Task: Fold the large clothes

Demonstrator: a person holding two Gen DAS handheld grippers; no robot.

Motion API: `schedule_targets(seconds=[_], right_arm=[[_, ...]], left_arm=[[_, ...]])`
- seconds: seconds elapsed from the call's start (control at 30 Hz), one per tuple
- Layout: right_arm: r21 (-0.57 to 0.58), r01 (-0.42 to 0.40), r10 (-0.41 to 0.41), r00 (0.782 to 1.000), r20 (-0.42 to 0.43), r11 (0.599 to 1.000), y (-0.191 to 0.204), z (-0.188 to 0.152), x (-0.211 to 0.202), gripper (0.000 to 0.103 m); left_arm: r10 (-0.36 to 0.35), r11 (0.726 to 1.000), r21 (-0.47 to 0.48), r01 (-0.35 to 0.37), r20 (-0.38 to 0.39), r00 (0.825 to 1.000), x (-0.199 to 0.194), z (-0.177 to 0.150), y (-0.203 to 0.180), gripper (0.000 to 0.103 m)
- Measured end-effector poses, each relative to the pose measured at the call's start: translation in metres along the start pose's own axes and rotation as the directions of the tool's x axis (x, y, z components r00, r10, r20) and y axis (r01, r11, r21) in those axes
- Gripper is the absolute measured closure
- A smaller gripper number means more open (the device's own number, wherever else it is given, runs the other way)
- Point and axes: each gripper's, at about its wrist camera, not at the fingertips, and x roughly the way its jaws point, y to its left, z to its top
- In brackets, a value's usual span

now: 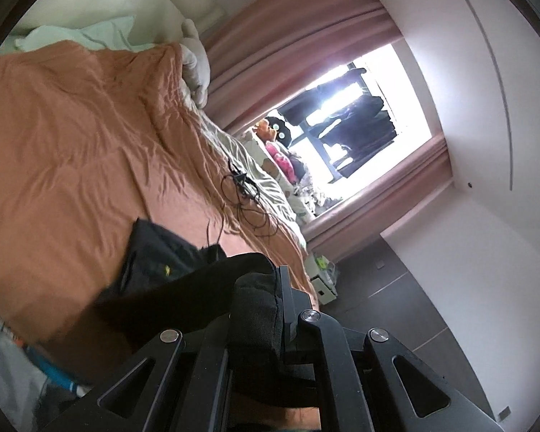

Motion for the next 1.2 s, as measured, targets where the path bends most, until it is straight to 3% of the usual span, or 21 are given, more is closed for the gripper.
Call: schedule_targets(seconds=[0.23,0.5,0.93,1.03,1.07,1.13,1.17,1.2], right_arm=[[0.003,0.032,-0.032,0.999,-0.003,0.999,-0.01,0.033,0.066,0.098],[0.004,0.086,-0.086,0.996,-0.039,0.996,-0.035,0.051,0.14,0.098],[-0.001,0.214,-0.212,0.966,-0.151,0.977,-0.103,0.054,0.237,0.098],[-0.008,0.254,-0.252,0.951,-0.18,0.967,-0.116,0.049,0.254,0.098],[-0.026,0.276,-0.276,0.943,-0.187,0.961,-0.118,0.048,0.259,0.093],[-0.072,0.312,-0.32,0.926,-0.201,0.947,-0.118,0.046,0.267,0.054],[-0.083,0.338,-0.348,0.916,-0.197,0.937,-0.118,0.045,0.269,0.021],[-0.09,0.351,-0.362,0.914,-0.182,0.932,-0.117,0.046,0.268,0.012]], left_arm=[[0.065,0.997,0.044,-0.063,-0.04,0.997,0.085,0.044,0.006,0.101],[0.128,0.991,0.05,-0.124,-0.084,0.988,0.161,0.068,0.037,0.101],[0.262,0.965,0.046,-0.258,-0.183,0.948,0.268,0.066,0.108,0.101],[0.304,0.953,0.053,-0.299,-0.208,0.93,0.286,0.062,0.122,0.1],[0.33,0.944,0.066,-0.324,-0.219,0.918,0.293,0.06,0.126,0.1],[0.37,0.929,0.071,-0.364,-0.246,0.896,0.304,0.059,0.132,0.095],[0.395,0.918,0.077,-0.39,-0.275,0.877,0.311,0.059,0.136,0.085],[0.399,0.915,0.076,-0.395,-0.295,0.868,0.315,0.058,0.138,0.078]])
